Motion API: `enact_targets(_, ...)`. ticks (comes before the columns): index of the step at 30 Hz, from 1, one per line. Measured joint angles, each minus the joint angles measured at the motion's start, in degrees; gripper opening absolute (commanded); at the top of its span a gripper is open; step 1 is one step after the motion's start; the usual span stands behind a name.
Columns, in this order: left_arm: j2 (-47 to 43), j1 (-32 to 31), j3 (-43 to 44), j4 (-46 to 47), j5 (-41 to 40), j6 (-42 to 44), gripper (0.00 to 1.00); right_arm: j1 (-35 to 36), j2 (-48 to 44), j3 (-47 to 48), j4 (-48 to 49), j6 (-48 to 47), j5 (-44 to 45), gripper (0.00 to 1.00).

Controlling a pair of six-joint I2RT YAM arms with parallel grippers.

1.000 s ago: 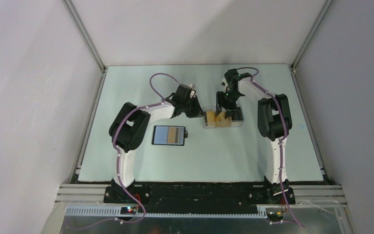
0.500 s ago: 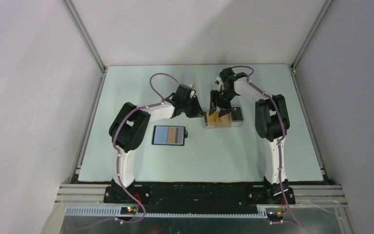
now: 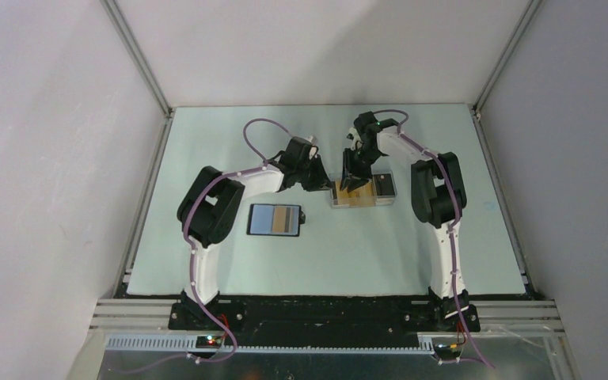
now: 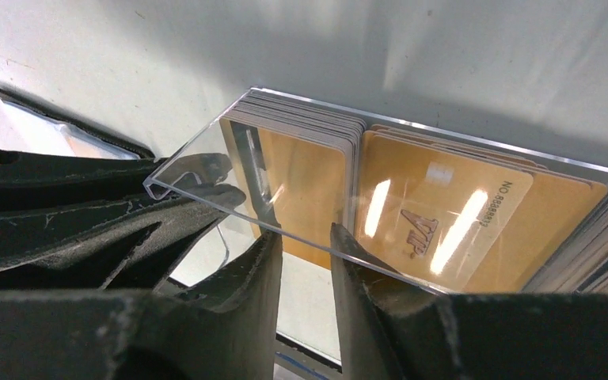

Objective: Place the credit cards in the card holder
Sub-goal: Adjust the storage box at the center of the board.

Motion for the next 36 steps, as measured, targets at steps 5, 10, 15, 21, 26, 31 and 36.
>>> enact_targets(5,0.00,0.00,0.00,0.00,0.00,0.00,0.00,0.48,0.63,0.98,-0.83,0.02,0.39,0.33)
enact_targets(10,0.00,0.00,0.00,0.00,-0.02,0.02,0.00,1.14,1.03,2.03,-2.01,0.00,2.99,0.36)
enact_targets(15,0.00,0.00,0.00,0.00,0.00,0.00,0.00,1.70,1.03,2.47,-2.27,0.00,4.68,0.37)
enact_targets(21,0.00,0.00,0.00,0.00,0.00,0.00,0.00,2.10,1.03,2.71,-2.49,0.00,6.01,0.38)
enact_targets(26,0.00,0.00,-0.17,0.24,0.04,0.00,0.00,2.01,-0.28,1.05,-1.18,-0.04,6.08,0.44)
enact_targets(31,-1.68,-0.20,-3.34,2.84,-0.68,-1.49,0.02,-0.48,-5.64,-5.07,0.26,0.17,5.14,0.50)
enact_targets(36,-8.37,-2.16,-10.93,1.73,-4.24,-3.67,0.33,-4.61,-14.36,-8.94,1.99,1.09,2.58,0.54)
